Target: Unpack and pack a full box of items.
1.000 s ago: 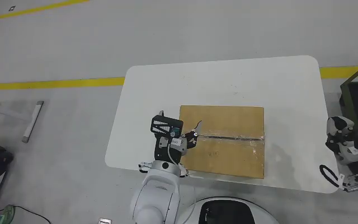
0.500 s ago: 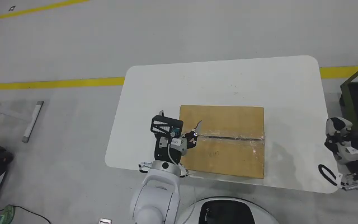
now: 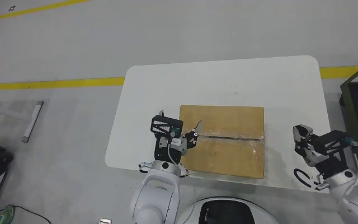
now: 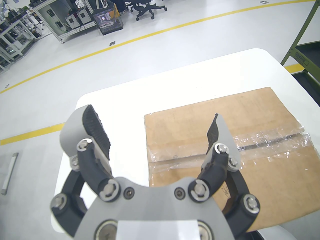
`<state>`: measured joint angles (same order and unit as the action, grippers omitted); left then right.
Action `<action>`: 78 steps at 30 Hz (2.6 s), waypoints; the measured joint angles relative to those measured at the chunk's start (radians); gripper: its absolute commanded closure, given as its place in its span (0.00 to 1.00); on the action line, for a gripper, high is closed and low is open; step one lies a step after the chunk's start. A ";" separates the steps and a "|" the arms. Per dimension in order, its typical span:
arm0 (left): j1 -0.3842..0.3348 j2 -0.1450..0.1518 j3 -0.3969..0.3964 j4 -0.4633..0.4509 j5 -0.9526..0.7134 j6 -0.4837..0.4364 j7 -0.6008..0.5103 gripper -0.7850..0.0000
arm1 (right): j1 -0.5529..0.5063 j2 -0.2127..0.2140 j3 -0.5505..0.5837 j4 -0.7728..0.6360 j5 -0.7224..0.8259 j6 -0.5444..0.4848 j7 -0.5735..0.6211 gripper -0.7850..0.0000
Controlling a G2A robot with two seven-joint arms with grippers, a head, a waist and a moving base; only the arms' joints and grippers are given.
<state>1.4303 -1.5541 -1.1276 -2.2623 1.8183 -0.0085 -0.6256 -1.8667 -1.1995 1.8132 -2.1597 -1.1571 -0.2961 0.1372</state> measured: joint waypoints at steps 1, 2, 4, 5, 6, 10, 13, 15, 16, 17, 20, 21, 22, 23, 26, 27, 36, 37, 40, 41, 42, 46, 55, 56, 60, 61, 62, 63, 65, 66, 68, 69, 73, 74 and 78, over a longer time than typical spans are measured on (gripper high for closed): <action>0.000 0.000 0.000 0.000 0.000 0.000 0.000 0.00 | 0.007 0.000 -0.013 0.010 -0.004 -0.007 -0.007 1.00; 0.000 0.000 0.000 0.000 0.000 0.000 0.000 0.00 | 0.013 0.000 -0.026 0.019 -0.008 -0.015 -0.013 1.00; 0.000 0.000 0.000 0.000 0.000 0.000 0.000 0.00 | 0.021 0.000 -0.045 0.037 -0.012 -0.033 -0.029 1.00; 0.000 0.000 0.000 0.000 0.000 0.000 0.000 0.00 | 0.022 0.000 -0.047 0.040 -0.013 -0.036 -0.032 1.00; 0.000 0.000 0.000 0.000 0.000 0.000 0.000 0.00 | 0.022 0.000 -0.047 0.040 -0.013 -0.036 -0.033 1.00; 0.000 0.000 0.000 0.000 0.000 0.000 0.000 0.00 | 0.021 0.000 -0.046 0.039 -0.013 -0.035 -0.032 1.00; 0.000 0.000 0.000 0.000 0.000 0.000 0.000 0.00 | 0.022 0.000 -0.047 0.039 -0.013 -0.036 -0.031 1.00; 0.000 0.000 0.000 0.000 0.000 0.000 0.000 0.00 | 0.024 0.001 -0.047 0.041 -0.023 -0.046 -0.029 1.00; 0.000 0.000 0.000 0.000 0.000 0.000 0.000 0.00 | 0.022 0.002 -0.049 0.041 -0.032 -0.055 -0.029 1.00; 0.000 0.000 0.000 0.000 0.000 0.000 0.000 0.00 | 0.019 0.002 -0.053 0.041 -0.041 -0.065 -0.031 1.00; 0.000 0.000 0.000 0.000 0.000 0.000 0.000 0.00 | 0.001 0.002 -0.074 0.045 -0.049 -0.083 -0.048 1.00; 0.000 0.000 0.000 0.000 0.000 0.000 0.000 0.00 | -0.008 0.002 -0.079 0.047 -0.047 -0.087 -0.054 1.00; 0.000 0.000 0.000 0.000 0.000 0.000 0.000 0.00 | -0.014 0.002 -0.082 0.049 -0.048 -0.090 -0.058 1.00; 0.000 0.000 0.000 0.000 0.000 0.000 0.000 0.00 | -0.019 0.002 -0.084 0.050 -0.051 -0.095 -0.061 1.00; 0.000 0.000 0.000 0.000 0.000 0.000 0.000 0.00 | -0.031 0.002 -0.090 0.058 -0.057 -0.107 -0.071 1.00; 0.000 0.000 0.000 0.000 0.000 0.000 0.000 0.00 | -0.030 0.002 -0.094 0.064 -0.050 -0.112 -0.072 1.00; 0.002 0.000 -0.001 0.001 -0.002 0.000 0.005 0.00 | 0.032 0.002 -0.153 0.090 0.016 -0.138 -0.044 1.00; 0.005 0.001 -0.002 0.002 -0.004 0.000 0.013 0.00 | 0.041 0.002 -0.159 0.093 0.023 -0.140 -0.036 1.00; 0.014 0.003 -0.005 -0.002 -0.007 -0.006 0.024 0.00 | 0.070 0.002 -0.178 0.099 0.041 -0.139 -0.013 1.00; 0.015 0.004 -0.004 -0.004 -0.007 -0.011 0.022 0.00 | 0.078 0.002 -0.183 0.102 0.046 -0.139 -0.007 1.00; 0.016 0.004 -0.003 -0.007 -0.007 -0.018 0.018 0.00 | 0.089 0.002 -0.188 0.106 0.052 -0.139 0.000 1.00; 0.020 0.006 0.007 -0.015 -0.016 -0.044 -0.005 0.00 | 0.118 0.003 -0.208 0.119 0.060 -0.140 0.016 1.00; 0.011 0.009 0.038 -0.012 -0.039 -0.109 -0.068 0.00 | 0.139 0.005 -0.223 0.132 0.072 -0.144 0.013 1.00; 0.011 0.009 0.038 -0.012 -0.039 -0.108 -0.068 0.00 | 0.137 0.005 -0.217 0.133 0.075 -0.141 0.010 1.00; 0.011 0.009 0.037 -0.012 -0.039 -0.108 -0.068 0.00 | 0.106 0.008 -0.169 0.124 0.103 -0.131 -0.015 1.00; 0.011 0.009 0.037 -0.012 -0.039 -0.108 -0.068 0.00 | 0.097 0.009 -0.155 0.121 0.113 -0.131 -0.021 1.00; 0.011 0.009 0.037 -0.012 -0.039 -0.108 -0.068 0.00 | 0.088 0.009 -0.142 0.118 0.123 -0.131 -0.026 1.00; 0.011 0.009 0.037 -0.012 -0.039 -0.108 -0.068 0.00 | 0.076 0.010 -0.125 0.114 0.134 -0.133 -0.032 1.00; 0.011 0.010 0.037 -0.011 -0.039 -0.108 -0.066 0.00 | 0.063 0.011 -0.103 0.108 0.146 -0.138 -0.036 1.00; 0.012 0.010 0.040 -0.003 -0.038 -0.115 -0.056 0.00 | 0.056 0.012 -0.091 0.105 0.151 -0.141 -0.037 1.00; 0.008 0.011 0.053 0.017 -0.032 -0.127 -0.042 0.00 | 0.048 0.013 -0.076 0.100 0.156 -0.141 -0.041 1.00; 0.002 0.011 0.069 0.033 -0.028 -0.132 -0.044 0.00 | 0.044 0.014 -0.067 0.096 0.159 -0.140 -0.043 1.00; -0.042 0.006 0.141 0.097 0.030 -0.145 -0.069 0.00 | 0.030 0.014 -0.042 0.088 0.165 -0.134 -0.054 1.00; -0.052 0.004 0.157 0.112 0.042 -0.137 -0.076 0.00 | 0.028 0.014 -0.037 0.087 0.167 -0.133 -0.056 1.00; -0.107 -0.008 0.216 0.179 0.083 -0.106 -0.128 0.36 | 0.016 0.015 -0.019 0.088 0.178 -0.130 -0.064 1.00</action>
<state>1.3236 -1.5617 -0.9115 -2.0830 1.9014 -0.1149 -0.7531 -1.8506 -1.1848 1.7947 -2.0712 -0.9792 -0.4260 0.0733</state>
